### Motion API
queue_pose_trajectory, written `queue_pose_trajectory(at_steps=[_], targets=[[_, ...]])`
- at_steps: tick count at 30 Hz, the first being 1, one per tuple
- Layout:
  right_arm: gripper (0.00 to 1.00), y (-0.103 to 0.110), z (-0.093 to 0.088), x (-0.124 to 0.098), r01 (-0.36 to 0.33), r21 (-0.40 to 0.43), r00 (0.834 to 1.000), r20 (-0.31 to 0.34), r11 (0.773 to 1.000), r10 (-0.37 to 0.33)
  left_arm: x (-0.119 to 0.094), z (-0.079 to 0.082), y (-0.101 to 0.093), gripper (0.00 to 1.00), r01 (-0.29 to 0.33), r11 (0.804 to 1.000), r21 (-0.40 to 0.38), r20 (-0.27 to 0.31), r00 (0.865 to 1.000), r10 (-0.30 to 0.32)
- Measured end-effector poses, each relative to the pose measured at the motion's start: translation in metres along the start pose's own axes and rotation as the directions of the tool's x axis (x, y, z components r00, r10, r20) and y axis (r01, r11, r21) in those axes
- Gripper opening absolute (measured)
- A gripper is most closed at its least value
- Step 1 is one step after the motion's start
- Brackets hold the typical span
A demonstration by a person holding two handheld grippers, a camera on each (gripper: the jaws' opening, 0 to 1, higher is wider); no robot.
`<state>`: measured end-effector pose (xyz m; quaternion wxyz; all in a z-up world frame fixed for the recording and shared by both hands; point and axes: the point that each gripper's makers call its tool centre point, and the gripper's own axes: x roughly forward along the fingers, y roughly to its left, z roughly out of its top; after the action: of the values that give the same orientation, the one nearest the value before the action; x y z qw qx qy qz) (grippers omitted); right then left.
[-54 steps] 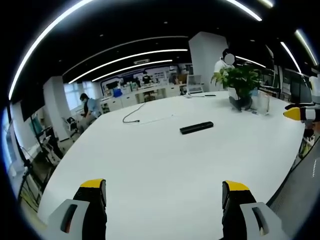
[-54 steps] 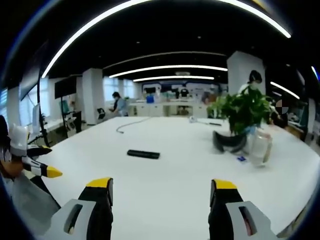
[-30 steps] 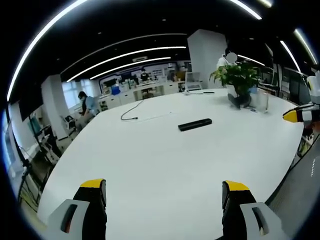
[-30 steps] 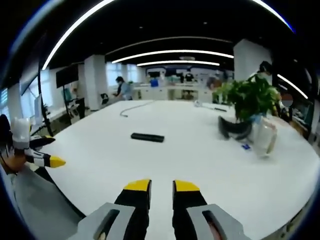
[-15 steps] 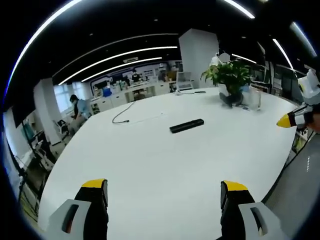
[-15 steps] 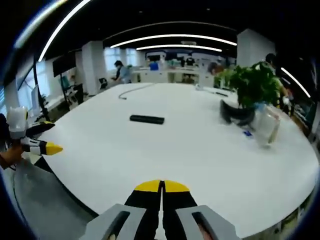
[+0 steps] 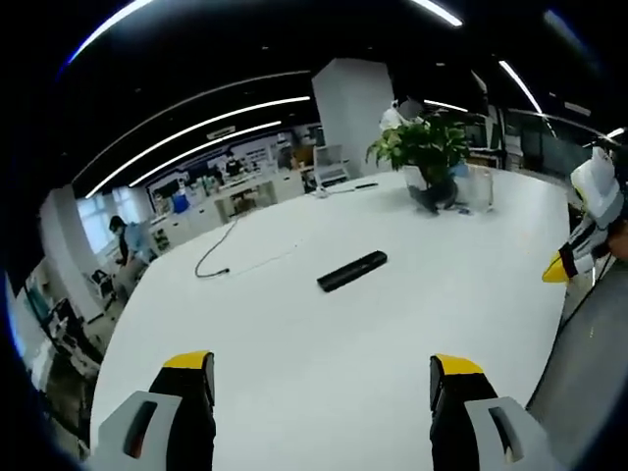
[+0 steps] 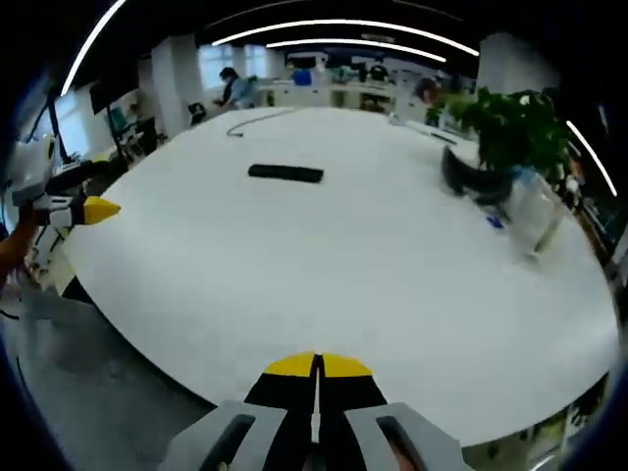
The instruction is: Press the specified remote control buttons in sequence, fully releasing each button before pressing the next.
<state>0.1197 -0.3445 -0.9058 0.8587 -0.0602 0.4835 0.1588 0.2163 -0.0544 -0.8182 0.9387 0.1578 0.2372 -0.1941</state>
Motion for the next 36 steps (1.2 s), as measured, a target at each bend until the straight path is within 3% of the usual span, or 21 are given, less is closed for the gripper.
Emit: queue_pose_trajectory(at_steps=[10, 14, 21, 27, 36], targets=[[0.00, 0.001, -0.011, 0.007, 0.007, -0.009, 0.997, -0.074, 1.000, -0.007, 0.031, 0.034, 0.002, 0.90, 0.059, 0.997, 0.053, 0.015, 0.998, -0.060], [0.00, 0.005, -0.019, 0.010, -0.004, -0.023, 0.993, -0.120, 1.000, 0.001, 0.045, 0.042, 0.005, 0.89, 0.082, 0.991, 0.102, -0.009, 0.997, -0.082], [0.00, 0.008, -0.024, 0.013, -0.012, -0.052, 0.988, -0.157, 0.999, 0.003, 0.065, 0.055, 0.006, 0.89, 0.141, 0.983, 0.116, -0.028, 0.990, -0.139], [0.00, 0.011, -0.030, 0.014, -0.024, -0.062, 0.982, -0.189, 0.998, 0.012, 0.087, 0.062, 0.001, 0.88, 0.211, 0.968, 0.134, -0.071, 0.977, -0.203], [0.00, 0.011, -0.034, 0.015, -0.026, -0.062, 0.977, -0.215, 0.998, 0.012, 0.123, 0.059, 0.001, 0.88, 0.295, 0.935, 0.196, -0.164, 0.950, -0.265]])
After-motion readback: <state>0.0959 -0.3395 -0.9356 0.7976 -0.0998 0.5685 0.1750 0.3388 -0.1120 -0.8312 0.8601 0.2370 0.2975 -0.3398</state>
